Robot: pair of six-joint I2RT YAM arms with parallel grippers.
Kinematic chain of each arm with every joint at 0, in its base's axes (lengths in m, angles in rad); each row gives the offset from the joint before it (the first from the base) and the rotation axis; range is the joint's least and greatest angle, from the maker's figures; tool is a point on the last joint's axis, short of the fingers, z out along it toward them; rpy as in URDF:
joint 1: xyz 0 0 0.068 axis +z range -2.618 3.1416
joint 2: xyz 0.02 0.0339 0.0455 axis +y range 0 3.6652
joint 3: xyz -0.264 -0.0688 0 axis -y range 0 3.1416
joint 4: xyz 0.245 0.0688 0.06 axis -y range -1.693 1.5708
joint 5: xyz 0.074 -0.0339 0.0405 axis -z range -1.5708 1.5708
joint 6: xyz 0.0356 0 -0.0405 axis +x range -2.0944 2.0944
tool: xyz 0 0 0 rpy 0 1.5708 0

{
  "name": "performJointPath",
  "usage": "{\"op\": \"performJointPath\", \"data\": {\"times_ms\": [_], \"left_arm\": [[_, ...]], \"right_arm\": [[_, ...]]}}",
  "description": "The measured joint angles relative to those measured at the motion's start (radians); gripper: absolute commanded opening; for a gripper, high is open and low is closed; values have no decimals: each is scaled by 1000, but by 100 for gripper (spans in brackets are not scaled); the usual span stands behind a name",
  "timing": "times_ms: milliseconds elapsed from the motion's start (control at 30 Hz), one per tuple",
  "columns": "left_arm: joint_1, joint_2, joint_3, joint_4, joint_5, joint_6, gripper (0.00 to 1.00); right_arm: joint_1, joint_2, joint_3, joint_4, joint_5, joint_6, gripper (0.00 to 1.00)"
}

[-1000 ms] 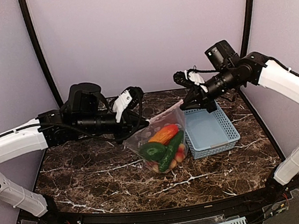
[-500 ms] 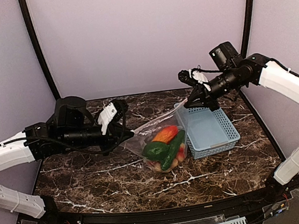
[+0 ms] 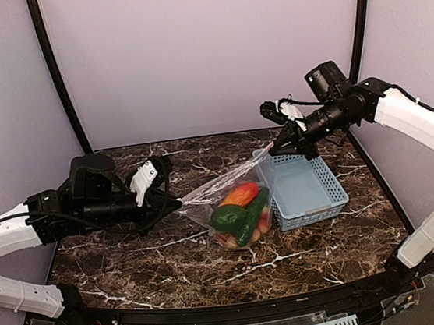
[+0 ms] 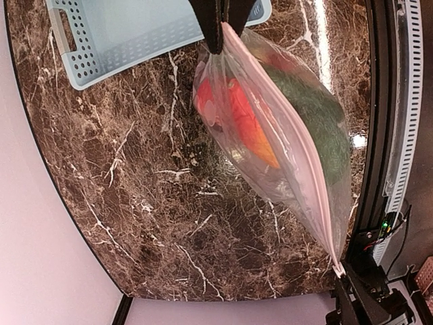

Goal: Place the food in the zip-top bag and seal the zipper
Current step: Zip the zipper of the food storage bag, then pass from the right arm to the left

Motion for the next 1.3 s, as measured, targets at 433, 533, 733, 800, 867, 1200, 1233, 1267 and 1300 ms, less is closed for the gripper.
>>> {"op": "performJointPath", "data": {"times_ms": [433,533,733,800,867,1200,1233,1267,1300], "left_arm": [[0,-47,-36,-21,-37,-37,60],[0,-48,-38,-17,-54,-62,76],[1,-46,-38,117,-45,-126,81],[1,0,-3,140,-14,-136,78],[1,85,63,149,37,-150,73],[-64,454,330,163,200,-241,49],[-67,475,352,147,189,-239,46],[-77,496,376,128,174,-238,39],[-80,514,395,110,162,-232,30]], "right_arm": [[-12,12,-2,8,8,15,0],[-30,14,-2,8,9,19,0],[-34,16,-2,6,6,23,0],[-34,17,-2,6,3,25,0],[-34,18,-2,6,-1,27,0],[-34,20,-2,6,-9,32,0],[-34,20,-2,6,-10,33,0],[-34,20,-2,6,-11,34,0],[-34,20,-2,6,-12,34,0]]}}
